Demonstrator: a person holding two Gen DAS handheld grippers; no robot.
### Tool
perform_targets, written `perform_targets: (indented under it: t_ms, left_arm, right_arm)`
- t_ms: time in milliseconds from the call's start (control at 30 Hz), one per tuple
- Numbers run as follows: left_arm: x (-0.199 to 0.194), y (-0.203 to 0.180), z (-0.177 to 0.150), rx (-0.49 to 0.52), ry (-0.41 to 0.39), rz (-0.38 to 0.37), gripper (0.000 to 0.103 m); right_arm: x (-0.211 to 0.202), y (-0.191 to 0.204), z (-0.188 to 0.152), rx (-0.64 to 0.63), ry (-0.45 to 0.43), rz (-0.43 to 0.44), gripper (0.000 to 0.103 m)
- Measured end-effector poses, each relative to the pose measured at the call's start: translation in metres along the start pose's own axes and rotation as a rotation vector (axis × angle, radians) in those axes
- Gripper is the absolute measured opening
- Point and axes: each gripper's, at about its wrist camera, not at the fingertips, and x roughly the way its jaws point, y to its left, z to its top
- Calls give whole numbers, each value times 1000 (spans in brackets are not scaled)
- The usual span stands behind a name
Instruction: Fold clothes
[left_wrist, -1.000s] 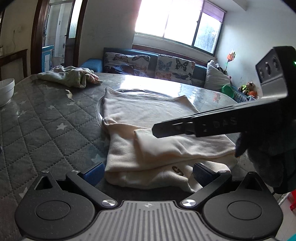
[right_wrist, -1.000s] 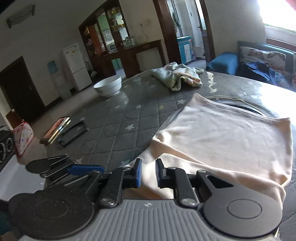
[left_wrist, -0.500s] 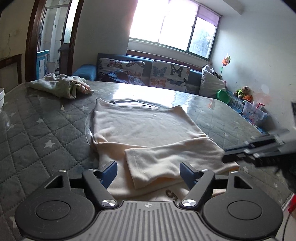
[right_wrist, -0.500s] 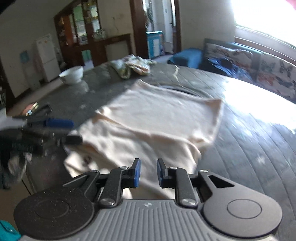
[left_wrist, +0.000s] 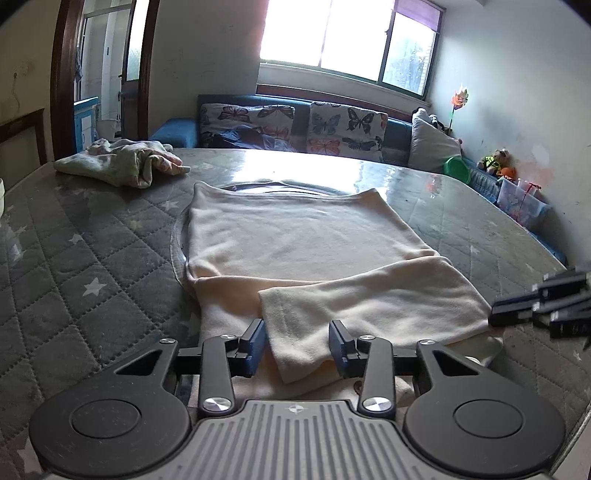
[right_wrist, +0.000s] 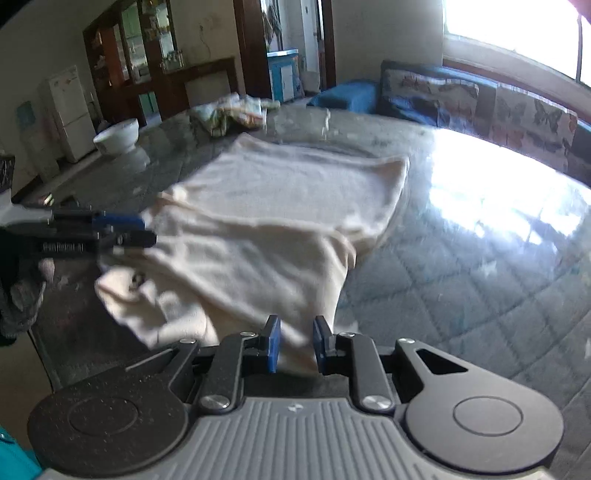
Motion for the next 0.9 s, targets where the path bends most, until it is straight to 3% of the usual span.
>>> perform_targets:
  t_ms: [200,300,433,633,700,900]
  left_arm:
    - [-1,-3,1,8,10,1,40]
    - [0,-4,0,21,19,4,40]
    - [1,-5,-1,58,19,26,31]
    - [-5,-2,6,75,-9,79,32]
    - [-10,-6,9,79,-25,57,32]
    - [2,-25,20,109,-23,-14,33]
  right_arm:
    - [15,2,29,5,-89,17,19]
    - [35,2,37,1,-83,11,19]
    - [56,-3,34,22,-46,-22,19]
    - [46,-2,27,2,-53,-27,24]
    - [41,5,25,-36,-60,-30,34]
    - [43,13,17,-68,-42,-35,35]
